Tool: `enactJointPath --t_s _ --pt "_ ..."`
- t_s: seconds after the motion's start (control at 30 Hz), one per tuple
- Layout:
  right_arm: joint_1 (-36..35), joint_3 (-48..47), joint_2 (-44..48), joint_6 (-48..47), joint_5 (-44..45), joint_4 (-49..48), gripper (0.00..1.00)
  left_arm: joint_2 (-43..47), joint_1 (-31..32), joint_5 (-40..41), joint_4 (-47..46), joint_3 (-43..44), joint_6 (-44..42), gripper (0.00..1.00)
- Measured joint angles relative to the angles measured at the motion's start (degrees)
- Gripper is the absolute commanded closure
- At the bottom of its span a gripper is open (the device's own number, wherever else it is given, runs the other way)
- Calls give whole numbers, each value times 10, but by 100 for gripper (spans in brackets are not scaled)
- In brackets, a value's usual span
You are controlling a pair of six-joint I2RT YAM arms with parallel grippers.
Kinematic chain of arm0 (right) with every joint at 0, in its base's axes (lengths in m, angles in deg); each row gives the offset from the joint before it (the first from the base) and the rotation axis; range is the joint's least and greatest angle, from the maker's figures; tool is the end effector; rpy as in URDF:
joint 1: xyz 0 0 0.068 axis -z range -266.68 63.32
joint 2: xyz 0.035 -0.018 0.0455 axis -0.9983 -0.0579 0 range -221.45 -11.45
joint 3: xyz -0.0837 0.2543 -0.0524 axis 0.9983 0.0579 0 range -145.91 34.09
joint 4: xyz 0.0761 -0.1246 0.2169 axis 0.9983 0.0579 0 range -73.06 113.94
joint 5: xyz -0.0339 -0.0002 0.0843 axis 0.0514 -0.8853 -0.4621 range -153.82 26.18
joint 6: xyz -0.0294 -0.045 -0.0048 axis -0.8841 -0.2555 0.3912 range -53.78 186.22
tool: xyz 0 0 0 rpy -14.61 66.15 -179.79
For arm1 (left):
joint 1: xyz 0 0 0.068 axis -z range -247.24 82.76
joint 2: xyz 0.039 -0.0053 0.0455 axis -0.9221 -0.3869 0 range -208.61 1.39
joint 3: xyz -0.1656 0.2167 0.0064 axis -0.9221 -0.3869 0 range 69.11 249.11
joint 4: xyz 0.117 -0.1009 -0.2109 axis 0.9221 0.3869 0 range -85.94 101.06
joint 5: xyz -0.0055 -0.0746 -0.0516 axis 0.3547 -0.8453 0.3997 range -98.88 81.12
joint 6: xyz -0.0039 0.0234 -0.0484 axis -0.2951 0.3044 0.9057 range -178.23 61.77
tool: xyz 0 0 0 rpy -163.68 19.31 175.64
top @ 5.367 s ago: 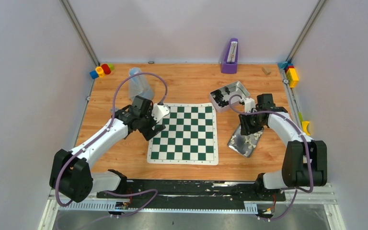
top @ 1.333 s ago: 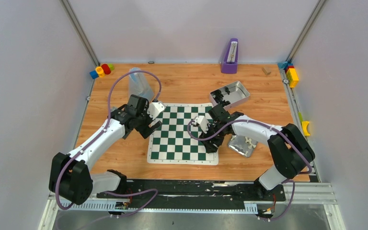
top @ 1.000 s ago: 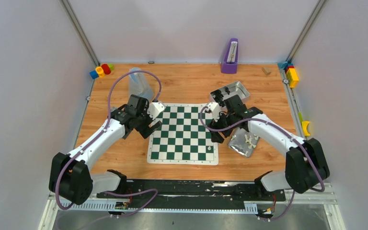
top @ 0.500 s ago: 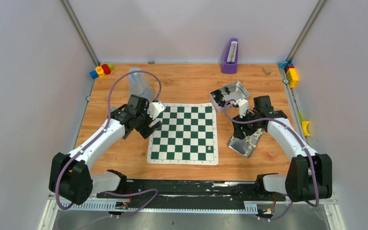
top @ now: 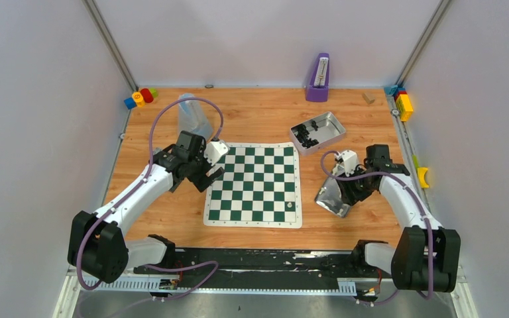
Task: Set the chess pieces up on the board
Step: Pick up the chess piece from the storage box.
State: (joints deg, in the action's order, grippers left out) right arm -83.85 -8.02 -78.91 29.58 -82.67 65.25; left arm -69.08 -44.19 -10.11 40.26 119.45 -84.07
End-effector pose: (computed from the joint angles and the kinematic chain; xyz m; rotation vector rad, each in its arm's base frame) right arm 0.1965 0.0018 0.2033 -0.8621 2.6114 0.2962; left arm 0.2233 -0.0959 0.2431 1.0643 2.3213 -0.0085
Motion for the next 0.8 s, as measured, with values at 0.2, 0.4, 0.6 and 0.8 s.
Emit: enactJointPath --t_s 0.2,0.4,0.6,0.8 --pt "0 1 -27 -6 2 2 60 0 0 -1 0 0 0 0" --pt "0 1 -52 -6 3 -6 69 0 0 -2 0 0 0 0" --pt "0 1 -67 -6 3 -14 71 0 0 -2 0 0 0 0" --pt "0 2 -73 -6 5 -21 74 0 0 -2 0 0 0 0"
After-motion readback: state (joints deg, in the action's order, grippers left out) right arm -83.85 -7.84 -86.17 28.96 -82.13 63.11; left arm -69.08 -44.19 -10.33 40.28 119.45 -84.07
